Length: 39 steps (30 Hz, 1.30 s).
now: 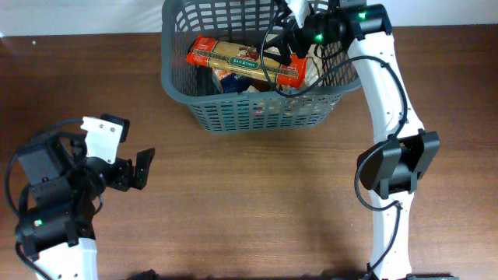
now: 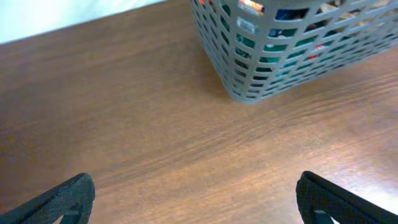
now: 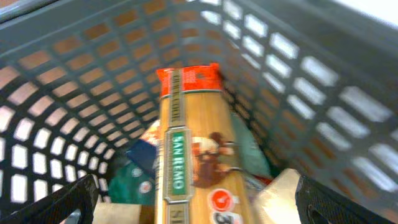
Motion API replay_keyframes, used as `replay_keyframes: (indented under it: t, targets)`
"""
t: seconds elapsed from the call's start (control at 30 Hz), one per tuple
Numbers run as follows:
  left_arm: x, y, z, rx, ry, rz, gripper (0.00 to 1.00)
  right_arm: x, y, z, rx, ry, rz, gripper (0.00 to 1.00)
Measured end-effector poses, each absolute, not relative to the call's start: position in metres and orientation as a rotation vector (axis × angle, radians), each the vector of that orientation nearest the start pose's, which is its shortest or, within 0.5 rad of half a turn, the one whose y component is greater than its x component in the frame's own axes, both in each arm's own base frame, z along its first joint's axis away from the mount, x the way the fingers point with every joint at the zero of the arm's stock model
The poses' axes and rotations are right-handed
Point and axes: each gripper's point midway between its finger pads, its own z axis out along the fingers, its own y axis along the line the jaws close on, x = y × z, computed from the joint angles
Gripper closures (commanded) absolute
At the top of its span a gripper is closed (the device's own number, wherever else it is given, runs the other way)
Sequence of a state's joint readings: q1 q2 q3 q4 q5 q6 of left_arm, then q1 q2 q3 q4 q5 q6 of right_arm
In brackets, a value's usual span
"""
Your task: Pack container
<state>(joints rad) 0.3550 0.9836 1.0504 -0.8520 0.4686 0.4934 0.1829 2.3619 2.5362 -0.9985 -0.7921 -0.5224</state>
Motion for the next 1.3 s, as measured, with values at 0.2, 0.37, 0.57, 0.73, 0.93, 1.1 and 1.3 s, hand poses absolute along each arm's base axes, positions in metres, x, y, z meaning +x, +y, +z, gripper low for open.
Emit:
replay_keyframes:
  t: [0.2, 0.37, 0.57, 0.73, 0.93, 1.1, 1.3]
  targets:
    - [0.284, 0.032, 0.252, 0.36, 2.223, -0.026, 0.01, 0.552, 0.183, 0.305, -0.879, 2.03, 0.461, 0.01]
    - [0.274, 0.047, 0.288, 0.307, 2.152, 0.14, 0.01, 0.517, 0.104, 0.383, -0.569, 2.113, 0.142, 0.01]
    - [0.234, 0.056, 0.368, 0.204, 1.933, 0.371, 0.01, 0.427, -0.003, 0.451, -0.146, 2.159, -0.12, 0.01]
    - [0.177, 0.054, 0.407, 0.094, 1.771, 0.504, 0.01, 0.359, -0.055, 0.465, 0.117, 2.201, -0.197, 0.01]
    - [0.117, 0.048, 0.401, 0.042, 1.723, 0.556, 0.01, 0.286, -0.064, 0.52, 0.261, 2.007, -0.199, 0.01]
    - [0.085, 0.046, 0.377, -0.001, 1.759, 0.51, 0.01, 0.198, -0.052, 0.568, 0.293, 1.792, -0.167, 0.01]
    - [0.077, 0.043, 0.353, -0.016, 1.835, 0.398, 0.01, 0.099, -0.038, 0.58, 0.307, 1.642, -0.144, 0.01]
